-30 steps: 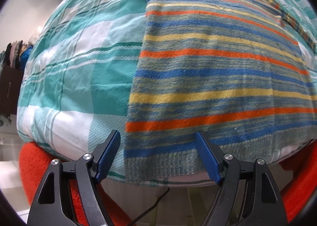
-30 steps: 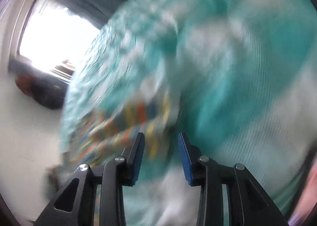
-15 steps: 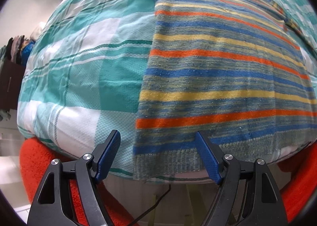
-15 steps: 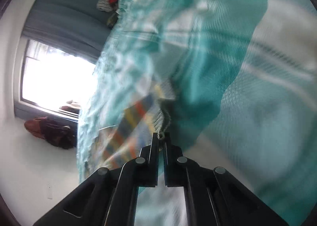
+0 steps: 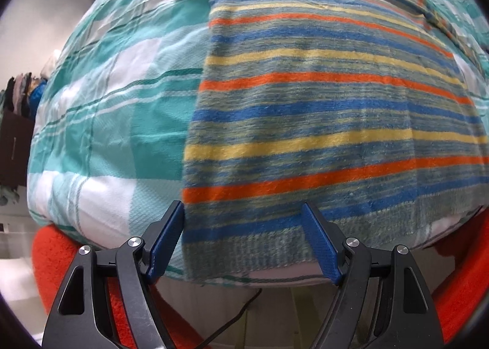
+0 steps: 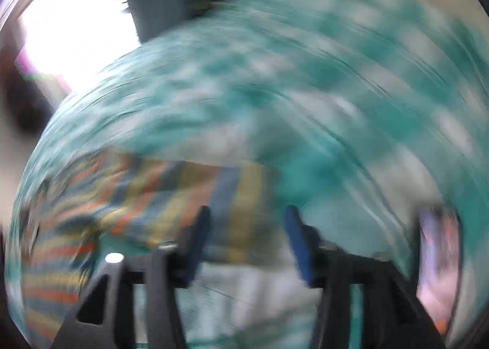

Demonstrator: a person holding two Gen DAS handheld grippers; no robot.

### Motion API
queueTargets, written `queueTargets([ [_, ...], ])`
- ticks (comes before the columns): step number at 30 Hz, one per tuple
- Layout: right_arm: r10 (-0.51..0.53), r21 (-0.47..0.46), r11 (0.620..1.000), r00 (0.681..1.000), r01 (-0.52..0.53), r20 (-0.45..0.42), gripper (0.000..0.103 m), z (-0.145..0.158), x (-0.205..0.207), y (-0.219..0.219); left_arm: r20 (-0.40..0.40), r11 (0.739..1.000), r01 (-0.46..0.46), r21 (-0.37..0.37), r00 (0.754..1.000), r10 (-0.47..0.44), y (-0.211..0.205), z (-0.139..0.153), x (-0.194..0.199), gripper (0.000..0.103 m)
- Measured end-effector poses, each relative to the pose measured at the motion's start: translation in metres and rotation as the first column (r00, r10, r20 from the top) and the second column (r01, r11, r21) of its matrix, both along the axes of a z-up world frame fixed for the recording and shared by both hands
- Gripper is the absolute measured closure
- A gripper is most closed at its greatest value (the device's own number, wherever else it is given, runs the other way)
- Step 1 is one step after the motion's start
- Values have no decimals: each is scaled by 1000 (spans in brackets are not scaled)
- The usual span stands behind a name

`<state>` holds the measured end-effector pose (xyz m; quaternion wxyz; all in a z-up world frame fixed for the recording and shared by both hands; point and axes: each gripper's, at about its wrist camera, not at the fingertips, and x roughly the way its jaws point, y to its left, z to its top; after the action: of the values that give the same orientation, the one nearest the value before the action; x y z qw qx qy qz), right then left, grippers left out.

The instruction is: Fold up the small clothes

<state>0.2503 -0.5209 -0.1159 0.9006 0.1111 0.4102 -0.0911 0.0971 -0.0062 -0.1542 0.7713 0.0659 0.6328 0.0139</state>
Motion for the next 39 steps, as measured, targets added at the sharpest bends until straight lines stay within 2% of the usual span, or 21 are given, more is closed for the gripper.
queueTargets([
  [2,26,-29,999,1000,-27,-16,31,-21,22,8,9,1000,17,13,1000,-17,-6,3,-1,23],
  [3,9,-34,999,998,-11,-60,31,-43,34,7,10,1000,22,17,1000,-23,-9,4,-1,23],
  [5,-15,-18,1000,989,13,-144,22,-75,44,1,12,1000,24,17,1000,-24,-9,7,-3,23],
  [6,1,-16,1000,993,-3,-115,19,-78,48,1,12,1000,23,20,1000,-23,-8,7,-4,23],
  [8,53,9,999,993,-53,-107,0,-76,49,5,6,999,18,28,1000,-18,-7,5,-6,23],
  [13,54,-95,993,987,-69,-154,0,-89,55,24,-8,999,12,36,1000,-12,-9,-1,-4,23],
  [16,55,-78,995,988,-67,-147,0,-90,59,22,-6,999,18,47,1000,-18,-15,-1,-5,23],
  [19,55,-81,994,987,-67,-148,0,-77,52,16,-8,998,26,59,1000,-25,-21,-1,-5,23],
  [24,55,-81,994,988,-67,-147,0,-73,47,17,-18,998,31,46,999,-30,-21,9,-7,23],
  [30,55,-80,995,988,-68,-146,0,-76,50,16,117,983,77,166,988,-97,2,56,-6,19],
  [32,55,-80,994,988,-68,-147,0,-76,51,18,190,969,111,220,970,-154,7,77,12,15],
  [34,55,-80,995,988,-67,-146,0,-76,50,16,267,960,133,247,943,-200,11,100,41,8],
  [36,55,-80,995,988,-67,-146,0,-76,50,17,310,962,154,224,925,-220,13,115,74,4],
  [37,55,-80,995,988,-67,-146,0,-76,50,16,331,969,166,183,918,-219,14,120,99,4],
  [39,55,-80,995,988,-67,-146,0,-76,50,16,369,974,164,156,905,-212,7,119,131,4],
])
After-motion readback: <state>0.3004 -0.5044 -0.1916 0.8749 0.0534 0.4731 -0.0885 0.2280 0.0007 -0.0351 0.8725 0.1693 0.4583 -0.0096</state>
